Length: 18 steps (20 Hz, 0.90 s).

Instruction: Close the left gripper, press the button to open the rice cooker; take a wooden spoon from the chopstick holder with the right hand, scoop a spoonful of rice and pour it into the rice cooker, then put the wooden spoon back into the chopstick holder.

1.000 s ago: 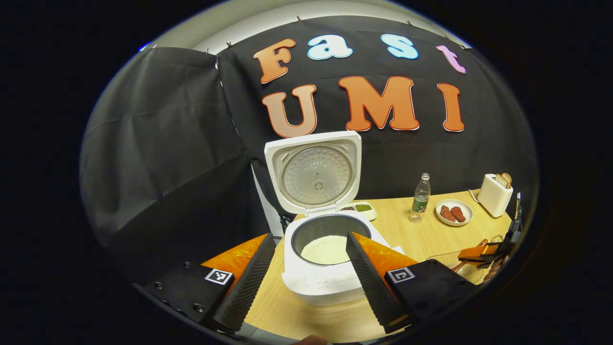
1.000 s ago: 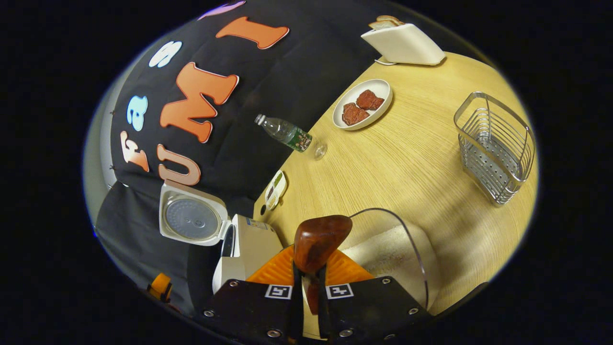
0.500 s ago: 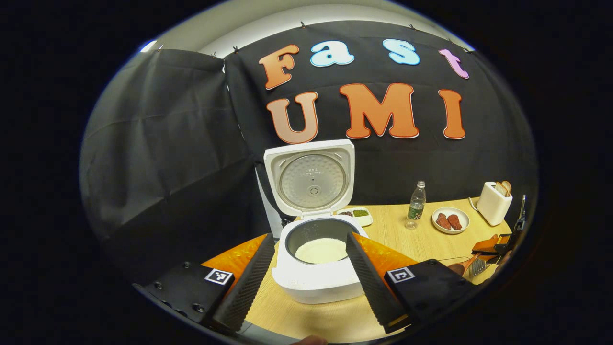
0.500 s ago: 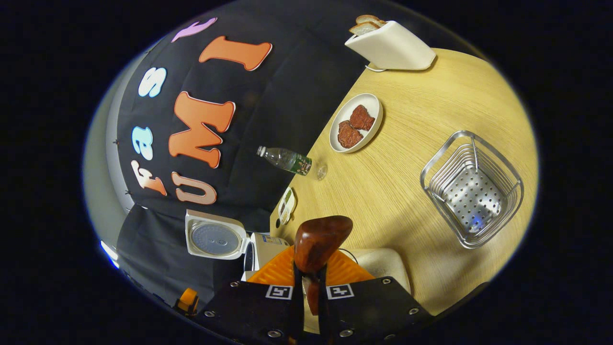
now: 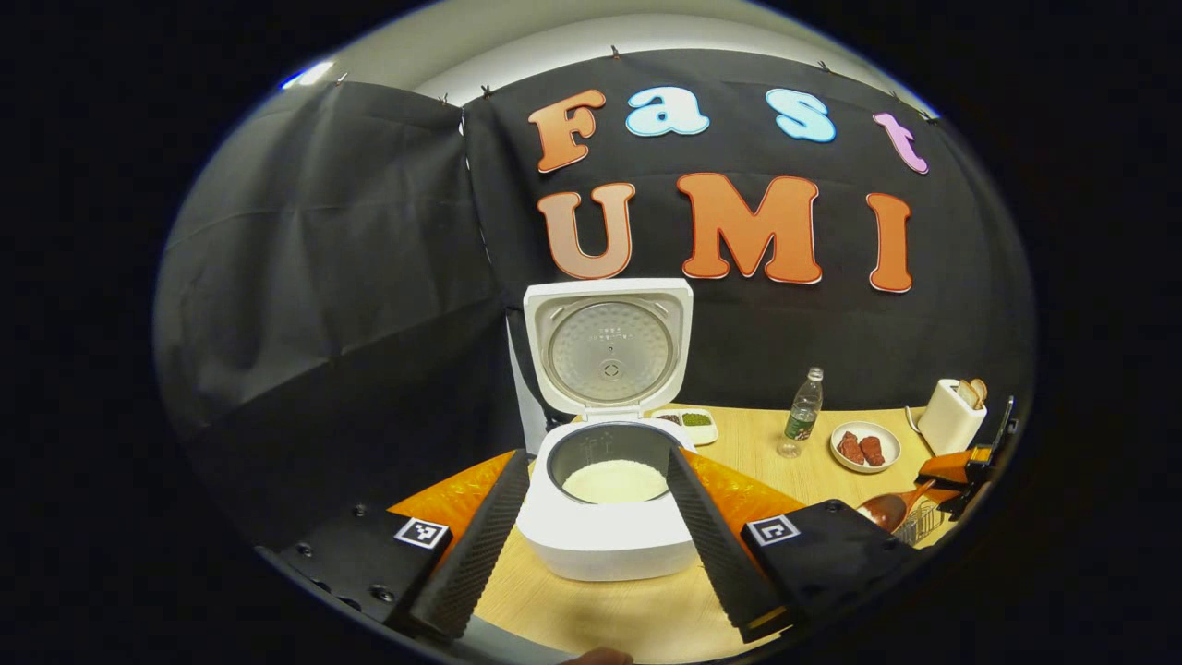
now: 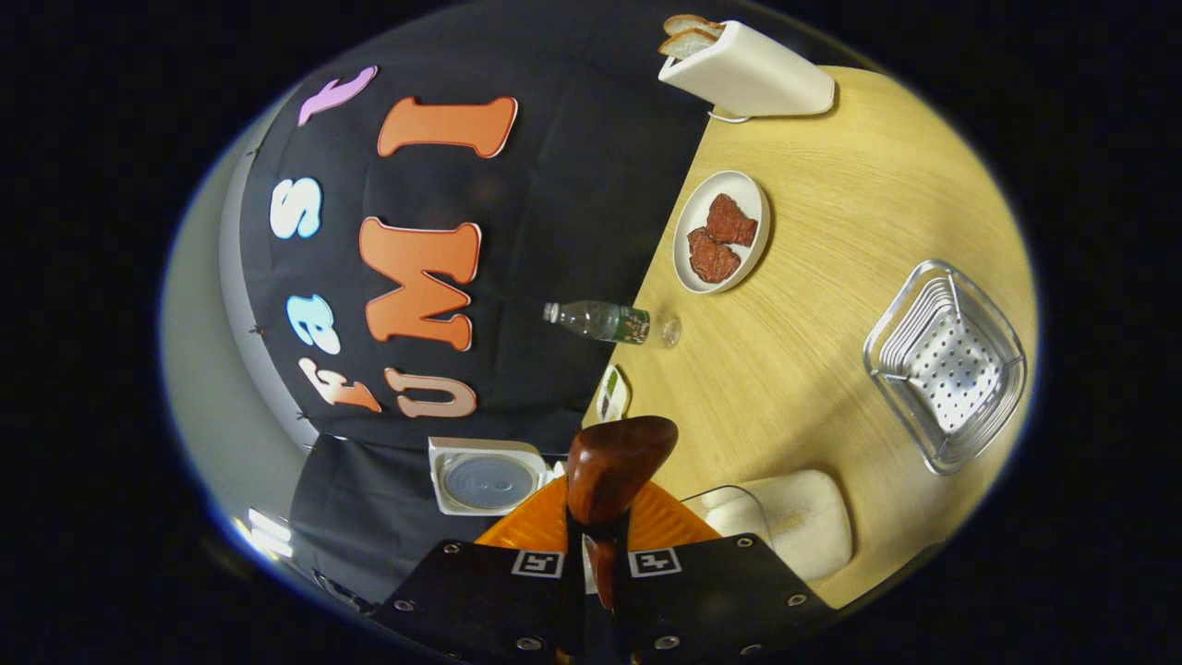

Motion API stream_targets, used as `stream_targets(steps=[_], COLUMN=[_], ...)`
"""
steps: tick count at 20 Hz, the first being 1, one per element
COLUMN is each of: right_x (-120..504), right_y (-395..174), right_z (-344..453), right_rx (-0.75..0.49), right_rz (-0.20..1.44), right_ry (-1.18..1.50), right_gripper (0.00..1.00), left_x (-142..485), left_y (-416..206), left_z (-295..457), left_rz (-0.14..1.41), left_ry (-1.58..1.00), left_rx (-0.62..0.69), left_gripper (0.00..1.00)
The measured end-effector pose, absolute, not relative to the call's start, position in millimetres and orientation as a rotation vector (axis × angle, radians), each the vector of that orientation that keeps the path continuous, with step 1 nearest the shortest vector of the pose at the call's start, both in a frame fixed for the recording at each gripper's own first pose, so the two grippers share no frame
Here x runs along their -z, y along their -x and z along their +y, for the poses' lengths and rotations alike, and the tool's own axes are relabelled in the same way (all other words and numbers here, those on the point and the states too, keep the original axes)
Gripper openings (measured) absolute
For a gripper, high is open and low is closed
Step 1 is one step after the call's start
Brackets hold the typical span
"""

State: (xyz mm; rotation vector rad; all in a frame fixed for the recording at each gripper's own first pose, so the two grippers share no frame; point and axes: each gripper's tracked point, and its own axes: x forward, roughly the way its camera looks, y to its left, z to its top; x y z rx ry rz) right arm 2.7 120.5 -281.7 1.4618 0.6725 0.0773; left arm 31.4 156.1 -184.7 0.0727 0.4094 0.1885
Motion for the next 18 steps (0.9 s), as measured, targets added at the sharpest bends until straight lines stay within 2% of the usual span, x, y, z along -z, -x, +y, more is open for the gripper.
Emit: stream_targets(steps=[2,5,6,7,11,17,18], right_x=[265.7,239.3,230.7,222.3,192.6,161.3,157.8], right_y=[-9.5,-26.9,-33.0,-39.5,-62.1,-113.1,-121.7], right_z=[123.4,127.9,132.6,137.5,160.4,224.6,237.7], right_rx=[-0.098,-0.128,-0.139,-0.151,-0.202,-0.262,-0.269], right_rz=[0.642,0.608,0.597,0.588,0.573,0.592,0.601], right_ry=[-1.508,-1.533,-1.537,-1.534,-1.504,-1.493,-1.496], right_gripper=[0.11,0.11,0.11,0.11,0.11,0.11,0.11], left_x=[184.3,184.1,183.5,183.2,185.1,195.0,195.5], left_y=[-29.0,-25.9,-25.4,-24.6,-20.0,-10.5,-8.9], left_z=[160.9,171.1,174.9,179.4,195.4,229.0,236.5], left_rz=[0.402,0.394,0.388,0.384,0.376,0.387,0.386], left_ry=[-0.067,-0.06,-0.062,-0.064,-0.088,-0.057,-0.056], left_rx=[-0.201,-0.214,-0.22,-0.225,-0.246,-0.294,-0.306], left_gripper=[1.0,1.0,0.97,1.0,1.0,1.0,0.96])
